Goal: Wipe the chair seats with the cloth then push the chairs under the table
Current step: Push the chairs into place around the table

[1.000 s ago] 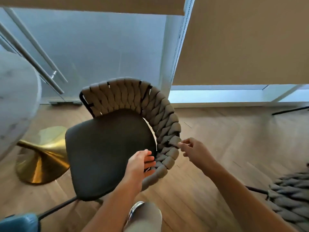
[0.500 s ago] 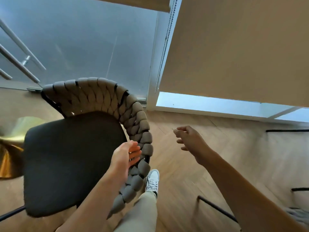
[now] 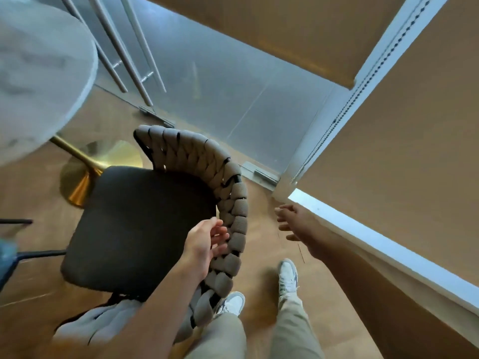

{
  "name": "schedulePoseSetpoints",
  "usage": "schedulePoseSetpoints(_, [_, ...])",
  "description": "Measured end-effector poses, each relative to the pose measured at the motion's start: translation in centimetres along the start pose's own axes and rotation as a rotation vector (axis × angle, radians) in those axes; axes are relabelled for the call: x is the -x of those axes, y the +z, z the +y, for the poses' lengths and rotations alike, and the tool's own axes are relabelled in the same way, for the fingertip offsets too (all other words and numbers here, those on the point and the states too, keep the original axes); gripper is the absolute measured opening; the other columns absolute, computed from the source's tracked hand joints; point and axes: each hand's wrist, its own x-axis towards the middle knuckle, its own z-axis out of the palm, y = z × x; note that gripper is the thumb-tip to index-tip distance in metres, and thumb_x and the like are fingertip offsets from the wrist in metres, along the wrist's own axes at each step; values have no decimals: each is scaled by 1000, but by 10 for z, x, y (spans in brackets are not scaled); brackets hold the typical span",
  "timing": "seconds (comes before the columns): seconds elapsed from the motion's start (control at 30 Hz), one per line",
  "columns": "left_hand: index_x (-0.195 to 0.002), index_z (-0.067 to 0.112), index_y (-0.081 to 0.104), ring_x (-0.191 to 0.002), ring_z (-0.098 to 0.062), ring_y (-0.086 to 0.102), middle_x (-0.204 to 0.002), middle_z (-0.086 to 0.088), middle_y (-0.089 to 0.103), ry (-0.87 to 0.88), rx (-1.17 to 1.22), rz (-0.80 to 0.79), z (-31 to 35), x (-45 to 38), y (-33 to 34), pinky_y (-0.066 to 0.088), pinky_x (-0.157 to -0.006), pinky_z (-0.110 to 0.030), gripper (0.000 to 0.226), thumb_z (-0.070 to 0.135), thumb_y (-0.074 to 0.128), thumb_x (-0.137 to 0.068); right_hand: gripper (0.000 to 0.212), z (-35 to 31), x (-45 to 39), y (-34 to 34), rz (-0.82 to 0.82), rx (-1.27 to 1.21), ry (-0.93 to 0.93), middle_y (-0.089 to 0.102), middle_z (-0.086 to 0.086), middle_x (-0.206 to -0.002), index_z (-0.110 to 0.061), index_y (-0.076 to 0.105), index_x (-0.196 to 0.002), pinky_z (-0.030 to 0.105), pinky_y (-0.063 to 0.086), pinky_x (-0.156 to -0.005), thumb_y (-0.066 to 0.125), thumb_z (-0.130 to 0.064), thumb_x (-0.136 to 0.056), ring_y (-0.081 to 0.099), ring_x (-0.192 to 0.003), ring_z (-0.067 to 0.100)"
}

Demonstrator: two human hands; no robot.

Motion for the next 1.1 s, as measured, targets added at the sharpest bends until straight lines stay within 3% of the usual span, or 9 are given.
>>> schedulePoseSetpoints(0.23, [-105,8,63,-96,-28,64,-99,-14,65,-66,231,325,-30,5,7,52,-91,-48,26,28,47,-99,28,-29,-74,-7,-264,229,-22,62,9,-111,-15,54,-114,33,48,-74,54,-36,-96,60,-91,20])
schedulePoseSetpoints(0.43, [-101,7,64,-88,-31,65,-92,-16,67,-262,378,546,-105,35,0,55,-68,-42,35,39,51,-95,50,-48,-121,18,-394,357,25,54,10,-124,-12,45,-134,42,53,-86,51,-45,-96,58,-106,27])
schedulePoseSetpoints(0.53, [-96,5,64,-83,-31,64,-85,-13,67,-380,388,568,-139,46,1,54,-79,-46,41,45,52,-93,59,-60,-143,40,-386,318,116,50,11,-134,-12,40,-141,44,50,-89,53,-47,-95,55,-116,31])
schedulePoseSetpoints(0.63, [-102,10,61,-93,-30,61,-99,-13,65,-461,506,559,-158,41,7,50,-79,-42,44,52,56,-89,56,-65,-162,58,-401,302,192,55,13,-129,-15,43,-139,44,48,-88,55,-46,-93,59,-108,30])
schedulePoseSetpoints(0.8, [-114,9,48,-114,-31,52,-119,-13,56,-370,919,539,-160,5,16,43,-96,-47,51,52,57,-88,37,-60,-176,87,-345,242,275,54,10,-107,-17,41,-123,45,48,-92,59,-29,-93,55,-104,29])
schedulePoseSetpoints(0.87, [-110,13,47,-113,-30,50,-114,-13,56,-336,1040,530,-154,-7,20,39,-101,-46,44,49,57,-89,39,-58,-179,94,-313,203,300,54,11,-111,-16,41,-123,47,49,-95,62,-25,-92,56,-107,30])
schedulePoseSetpoints(0.97, [-100,18,54,-100,-28,53,-100,-10,59,-298,1181,570,-142,-22,22,37,-100,-45,27,43,55,-92,44,-58,-189,101,-317,183,336,63,14,-118,-15,47,-128,47,52,-87,64,-25,-89,63,-102,30])
schedulePoseSetpoints(1.03, [-101,17,56,-95,-27,55,-102,-12,61,-291,1225,653,-143,-29,22,40,-94,-43,22,37,56,-92,39,-58,-197,103,-310,189,347,65,14,-109,-14,50,-126,44,53,-79,62,-23,-90,64,-84,28])
schedulePoseSetpoints(1.1, [-113,13,55,-103,-29,55,-112,-14,60,-278,1255,692,-145,-33,22,41,-94,-41,27,30,58,-92,36,-59,-202,104,-318,193,355,65,12,-96,-14,51,-125,38,57,-65,61,-18,-90,61,-72,24])
